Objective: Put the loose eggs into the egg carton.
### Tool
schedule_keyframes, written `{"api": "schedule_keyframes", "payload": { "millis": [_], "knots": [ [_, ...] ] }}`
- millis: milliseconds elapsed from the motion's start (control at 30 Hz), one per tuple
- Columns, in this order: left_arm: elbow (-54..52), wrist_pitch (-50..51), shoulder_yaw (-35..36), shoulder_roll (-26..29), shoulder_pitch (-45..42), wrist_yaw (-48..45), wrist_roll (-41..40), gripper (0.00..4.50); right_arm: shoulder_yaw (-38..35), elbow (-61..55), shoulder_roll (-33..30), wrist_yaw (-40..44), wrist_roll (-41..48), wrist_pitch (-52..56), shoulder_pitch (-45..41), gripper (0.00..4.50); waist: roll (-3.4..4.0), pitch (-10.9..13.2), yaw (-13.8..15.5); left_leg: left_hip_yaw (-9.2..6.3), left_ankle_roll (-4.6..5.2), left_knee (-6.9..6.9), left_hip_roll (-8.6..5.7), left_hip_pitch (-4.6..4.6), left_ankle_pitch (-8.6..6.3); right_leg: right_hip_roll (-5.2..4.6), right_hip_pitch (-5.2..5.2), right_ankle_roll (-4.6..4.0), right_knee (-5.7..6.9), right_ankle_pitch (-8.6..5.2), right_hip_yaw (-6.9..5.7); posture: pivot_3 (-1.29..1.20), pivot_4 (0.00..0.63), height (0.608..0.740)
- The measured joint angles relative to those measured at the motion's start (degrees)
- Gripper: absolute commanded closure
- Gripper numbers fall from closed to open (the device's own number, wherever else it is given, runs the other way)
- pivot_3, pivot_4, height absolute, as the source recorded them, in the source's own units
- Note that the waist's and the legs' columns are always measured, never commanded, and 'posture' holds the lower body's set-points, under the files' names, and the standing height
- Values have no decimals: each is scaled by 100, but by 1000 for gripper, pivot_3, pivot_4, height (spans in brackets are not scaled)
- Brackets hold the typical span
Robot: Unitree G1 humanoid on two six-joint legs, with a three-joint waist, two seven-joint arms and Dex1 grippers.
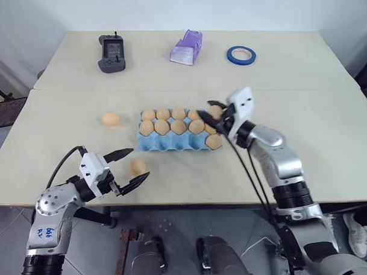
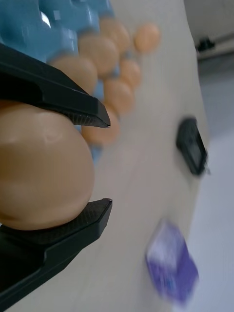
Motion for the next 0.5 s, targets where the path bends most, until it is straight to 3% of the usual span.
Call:
{"api": "schedule_keyframes", "payload": {
  "millis": [167,200,367,500],
  "knots": [
    [-19,0,59,9,63,139,10,0,344,80,93,116,-269,-170,165,2449,0,0,10,1,2,-10,-7,-3,-2,-8,0,-2,-12,0,-2,0,150,740],
    [-33,0,59,9,65,176,11,0,344,103,91,132,-321,-205,186,1764,0,0,5,1,2,-12,-6,-3,-2,-8,0,-2,-12,0,-3,0,150,740],
    [-60,0,59,8,77,255,11,0,340,71,97,241,-335,-286,248,134,0,0,-18,0,1,-20,-4,-1,-2,-3,-4,-9,-12,-4,-3,0,150,740],
    [-77,0,58,8,76,307,11,0,334,13,124,366,-282,-295,320,24,0,0,-9,1,0,-19,-4,-1,-2,-2,-4,-9,-12,-5,-3,0,150,740]
  ]
}}
